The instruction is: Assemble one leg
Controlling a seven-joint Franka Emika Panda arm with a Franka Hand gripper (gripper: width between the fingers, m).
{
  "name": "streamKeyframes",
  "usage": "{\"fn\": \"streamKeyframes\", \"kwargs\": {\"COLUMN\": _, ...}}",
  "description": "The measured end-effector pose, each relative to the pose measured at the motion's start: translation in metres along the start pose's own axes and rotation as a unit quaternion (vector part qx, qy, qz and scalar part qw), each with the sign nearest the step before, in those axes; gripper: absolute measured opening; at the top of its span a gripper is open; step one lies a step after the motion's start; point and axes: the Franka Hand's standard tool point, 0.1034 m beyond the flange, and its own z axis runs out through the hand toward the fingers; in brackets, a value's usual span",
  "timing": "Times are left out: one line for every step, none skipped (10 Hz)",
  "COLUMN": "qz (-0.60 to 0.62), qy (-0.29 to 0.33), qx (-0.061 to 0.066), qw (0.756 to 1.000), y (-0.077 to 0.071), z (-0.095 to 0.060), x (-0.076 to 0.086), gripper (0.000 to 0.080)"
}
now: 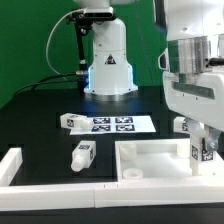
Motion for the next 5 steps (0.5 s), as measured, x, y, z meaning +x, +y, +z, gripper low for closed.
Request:
{"fn": "streamKeyframes", "kwargs": {"qz": 0.033, "qy": -0.001, "qx": 0.0, "qw": 0.999, "y": 0.0, "z": 0.0, "x": -0.0003, "gripper": 0.0288}}
{"fn": "streamKeyframes", "kwargs": {"qz": 0.077, "qy": -0.004, "qx": 0.0, "qw": 0.997, "y": -0.0001, "z": -0.0002, "x": 0.0001, "gripper": 0.0288}}
{"fn": "streamKeyframes", "kwargs": {"qz": 0.136, "qy": -0.013, "qx": -0.003, "qw": 0.991, "y": -0.0003, "z": -0.0009, "x": 0.0022, "gripper": 0.0288}}
{"fn": "streamKeyframes", "kwargs": {"qz": 0.202, "qy": -0.016, "qx": -0.002, "qw": 0.979, "y": -0.0008, "z": 0.0002, "x": 0.0018, "gripper": 0.0288}}
{"fn": "streamKeyframes", "kwargs": {"qz": 0.253, "qy": -0.016, "qx": 0.0, "qw": 0.967, "y": -0.0013, "z": 0.0006, "x": 0.002, "gripper": 0.0288}}
